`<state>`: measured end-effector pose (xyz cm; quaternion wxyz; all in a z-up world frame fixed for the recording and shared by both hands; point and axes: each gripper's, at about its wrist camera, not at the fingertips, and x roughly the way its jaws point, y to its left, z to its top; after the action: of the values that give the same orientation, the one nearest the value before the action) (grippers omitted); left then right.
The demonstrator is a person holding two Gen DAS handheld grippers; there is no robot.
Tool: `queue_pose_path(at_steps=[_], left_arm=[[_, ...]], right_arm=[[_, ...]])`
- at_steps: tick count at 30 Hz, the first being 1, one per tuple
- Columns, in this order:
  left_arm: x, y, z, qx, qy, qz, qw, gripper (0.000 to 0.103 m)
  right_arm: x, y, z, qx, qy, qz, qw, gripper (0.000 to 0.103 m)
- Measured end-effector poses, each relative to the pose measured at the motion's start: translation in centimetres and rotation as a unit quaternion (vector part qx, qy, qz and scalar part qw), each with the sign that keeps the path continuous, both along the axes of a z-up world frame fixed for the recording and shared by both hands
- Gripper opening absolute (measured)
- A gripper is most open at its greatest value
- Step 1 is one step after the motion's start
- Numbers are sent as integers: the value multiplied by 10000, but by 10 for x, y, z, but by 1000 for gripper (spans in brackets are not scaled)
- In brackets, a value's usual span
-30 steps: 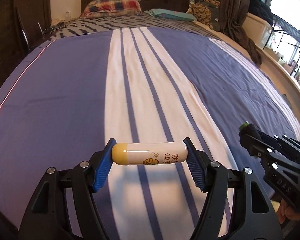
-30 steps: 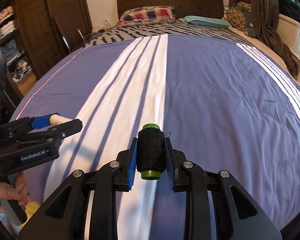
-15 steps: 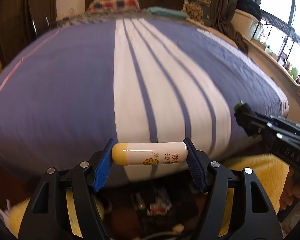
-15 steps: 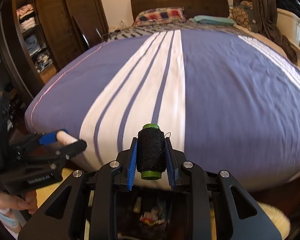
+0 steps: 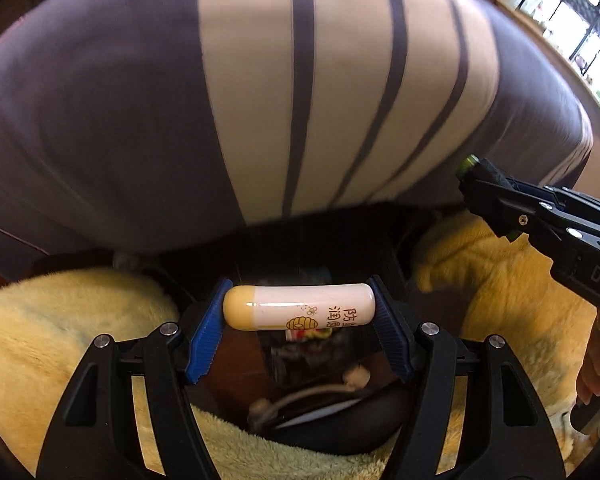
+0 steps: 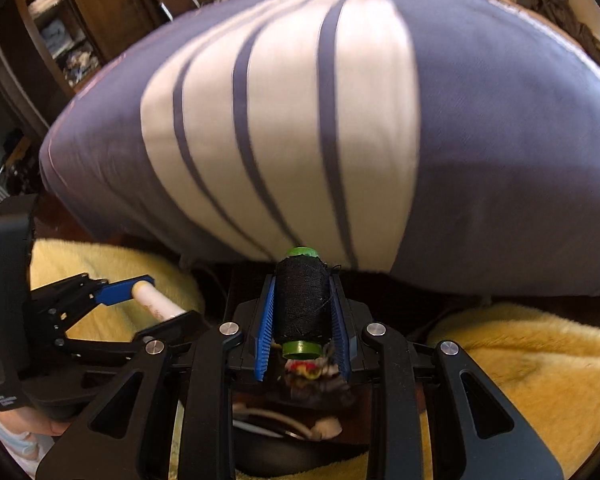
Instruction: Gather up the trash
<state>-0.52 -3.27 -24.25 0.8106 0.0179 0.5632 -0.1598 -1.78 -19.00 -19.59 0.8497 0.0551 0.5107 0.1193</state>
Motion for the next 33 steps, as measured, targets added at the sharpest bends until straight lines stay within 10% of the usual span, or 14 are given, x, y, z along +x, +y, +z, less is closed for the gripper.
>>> queue_pose_path(at_steps=[18,25,33], left_arm=[[14,-2,-51,-91,909,-89,9958,65],[14,-1,-37,-57,690,-38,9976,83],[10,14,12,-46,-80,160,9998,95]], right_arm=[[23,9,-53,122,889,-12,9960,30],[25,0,-41,132,730,-177,9971,48],[14,-20,12,-6,-6,-576,9983,92]])
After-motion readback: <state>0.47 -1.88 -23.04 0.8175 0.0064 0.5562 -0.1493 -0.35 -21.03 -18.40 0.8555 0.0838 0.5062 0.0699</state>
